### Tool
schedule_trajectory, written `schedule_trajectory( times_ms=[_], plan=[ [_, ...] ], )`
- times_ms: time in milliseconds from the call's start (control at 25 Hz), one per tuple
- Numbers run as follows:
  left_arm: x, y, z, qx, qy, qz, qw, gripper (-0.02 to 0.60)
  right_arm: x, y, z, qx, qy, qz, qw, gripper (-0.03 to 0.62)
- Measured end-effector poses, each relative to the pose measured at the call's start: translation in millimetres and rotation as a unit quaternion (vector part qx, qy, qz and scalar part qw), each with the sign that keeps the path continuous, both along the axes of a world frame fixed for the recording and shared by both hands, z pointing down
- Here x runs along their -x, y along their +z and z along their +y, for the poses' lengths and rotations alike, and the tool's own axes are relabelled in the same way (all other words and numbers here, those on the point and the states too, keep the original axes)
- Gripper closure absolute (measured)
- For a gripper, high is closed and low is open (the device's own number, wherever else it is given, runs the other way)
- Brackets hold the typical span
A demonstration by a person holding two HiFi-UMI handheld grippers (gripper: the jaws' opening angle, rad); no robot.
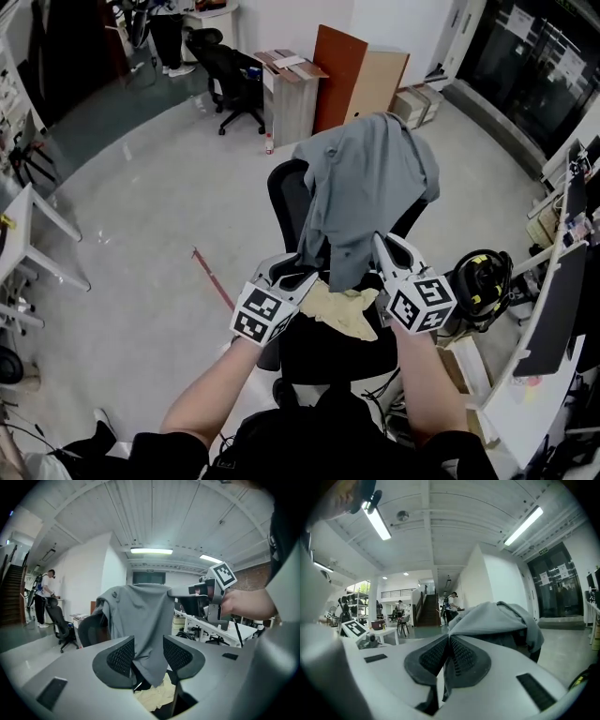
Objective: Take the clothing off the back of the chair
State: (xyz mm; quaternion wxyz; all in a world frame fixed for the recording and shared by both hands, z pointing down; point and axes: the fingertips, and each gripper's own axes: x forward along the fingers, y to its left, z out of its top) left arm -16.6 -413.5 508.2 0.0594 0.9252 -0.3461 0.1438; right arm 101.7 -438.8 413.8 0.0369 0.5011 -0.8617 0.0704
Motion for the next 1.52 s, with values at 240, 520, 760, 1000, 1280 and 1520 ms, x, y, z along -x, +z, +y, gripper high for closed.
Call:
schedule_trajectory(
  times_ms=[240, 520, 760, 1000, 1280, 1520],
  plan=[
    [-14.8, -23.7, 33.1, -0.043, 0.069, -0.007, 0.9967, 0.323, 43.5, -32.9, 65.6, -0.031, -0.074, -0.019, 0.997, 0.576],
    [-38.8, -31.1, 54.6, -0.064, 0.103, -0.012, 0.9925, 0.284, 74.3, -60.6, 108.6, -0.047, -0.13, -0.038, 0.99, 0.576],
    [-26.0, -37.0, 50.3, -0.067, 0.069, -0.002, 0.9953, 0.363, 92.6, -76.6, 129.2, -0.053, -0.14, -0.057, 0.987, 0.576],
    [-4.2, -49.3, 34.0, -0.085, 0.033, -0.016, 0.9957, 0.564, 77.0, -54.0, 131.5, -0.02, -0.114, -0.057, 0.992, 0.572],
    [21.8, -68.8, -11.2, -0.09, -0.028, 0.02, 0.9954, 0.566, 17.7, -4.8, 94.3, 0.033, -0.064, -0.051, 0.996, 0.542],
    [38.0, -56.5, -57.3, -0.065, -0.075, 0.007, 0.9951, 0.566, -65.2, 24.0, 2.2, 0.066, 0.033, -0.057, 0.996, 0.386]
  ],
)
